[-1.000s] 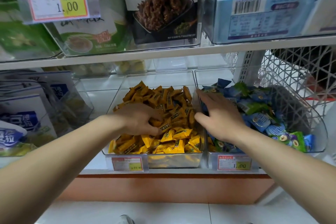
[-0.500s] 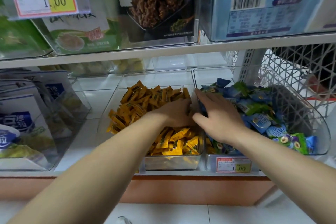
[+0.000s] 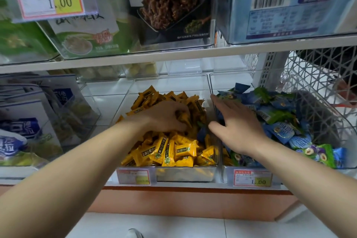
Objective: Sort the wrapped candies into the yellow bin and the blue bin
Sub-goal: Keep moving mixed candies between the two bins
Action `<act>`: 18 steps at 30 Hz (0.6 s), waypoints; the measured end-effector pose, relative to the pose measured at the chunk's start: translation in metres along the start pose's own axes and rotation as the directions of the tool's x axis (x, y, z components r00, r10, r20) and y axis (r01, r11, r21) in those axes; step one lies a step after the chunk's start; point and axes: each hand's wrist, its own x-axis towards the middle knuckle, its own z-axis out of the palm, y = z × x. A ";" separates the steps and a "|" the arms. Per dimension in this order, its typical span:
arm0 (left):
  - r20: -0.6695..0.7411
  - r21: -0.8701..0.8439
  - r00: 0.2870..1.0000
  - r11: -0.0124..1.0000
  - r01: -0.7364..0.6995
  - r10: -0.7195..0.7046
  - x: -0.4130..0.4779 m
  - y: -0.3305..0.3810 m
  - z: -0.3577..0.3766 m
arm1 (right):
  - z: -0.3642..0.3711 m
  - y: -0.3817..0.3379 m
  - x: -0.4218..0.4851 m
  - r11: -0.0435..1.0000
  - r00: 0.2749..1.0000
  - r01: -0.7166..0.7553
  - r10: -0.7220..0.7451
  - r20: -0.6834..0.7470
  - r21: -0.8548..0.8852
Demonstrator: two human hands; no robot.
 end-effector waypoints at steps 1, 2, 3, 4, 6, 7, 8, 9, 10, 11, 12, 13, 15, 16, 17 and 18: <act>-0.036 0.016 0.999 1.000 0.004 -0.003 -0.005 -0.004 -0.008 | 0.000 0.000 0.000 1.000 1.000 0.000 0.000 -0.003 -0.001; -0.057 0.056 0.998 0.998 0.012 -0.008 -0.008 -0.008 -0.015 | 0.000 0.000 0.000 1.000 1.000 0.001 -0.001 -0.005 -0.003; -0.058 0.113 0.998 0.993 0.027 -0.020 -0.012 -0.013 -0.022 | 0.000 0.000 0.000 1.000 1.000 0.002 -0.002 -0.006 -0.003; -0.047 0.163 0.998 0.985 0.046 -0.039 -0.014 -0.017 -0.028 | 0.000 0.001 0.000 1.000 1.000 0.000 0.000 -0.004 -0.002; -0.008 0.216 0.994 0.971 0.104 -0.105 -0.021 -0.022 -0.037 | 0.000 0.001 0.000 1.000 1.000 -0.002 0.002 -0.001 0.002; 0.014 0.240 0.990 0.962 0.132 -0.140 -0.024 -0.022 -0.040 | 0.001 0.001 0.000 1.000 1.000 -0.002 0.002 -0.001 0.003; 0.040 0.289 0.984 0.945 0.152 -0.171 -0.026 -0.019 -0.042 | 0.001 0.001 0.000 1.000 1.000 -0.001 0.001 -0.003 0.005; 0.064 0.364 0.976 0.916 0.171 -0.208 -0.026 -0.013 -0.043 | 0.001 0.001 0.000 1.000 1.000 -0.002 0.002 -0.006 0.007; 0.062 0.435 0.970 0.881 0.185 -0.234 -0.025 -0.005 -0.042 | 0.002 0.001 0.000 1.000 1.000 -0.001 0.001 -0.011 0.009; 0.027 0.494 0.973 0.849 0.186 -0.229 -0.021 0.004 -0.041 | 0.002 0.001 0.001 1.000 1.000 0.000 0.000 -0.014 0.008; -0.027 0.531 0.983 0.831 0.166 -0.180 -0.015 0.013 -0.037 | 0.002 0.001 0.001 1.000 1.000 0.001 -0.001 -0.016 0.005; -0.077 0.536 0.992 0.835 0.127 -0.102 -0.009 0.022 -0.032 | 0.002 0.001 0.001 1.000 1.000 0.002 -0.002 -0.017 0.004; -0.103 0.448 0.994 0.893 0.029 0.020 0.003 0.036 -0.018 | 0.002 0.001 0.001 1.000 1.000 0.004 -0.004 -0.014 0.004; -0.072 0.393 0.997 0.920 -0.004 0.035 0.009 0.040 -0.010 | 0.002 0.001 0.000 1.000 1.000 0.004 -0.004 -0.012 0.004; -0.024 0.358 0.999 0.934 -0.014 0.024 0.014 0.040 -0.003 | 0.002 0.002 0.000 1.000 1.000 0.004 -0.004 -0.009 0.004; 0.022 0.344 1.000 0.939 -0.007 0.000 0.018 0.038 0.003 | 0.002 0.002 0.000 1.000 1.000 0.003 -0.003 -0.007 0.003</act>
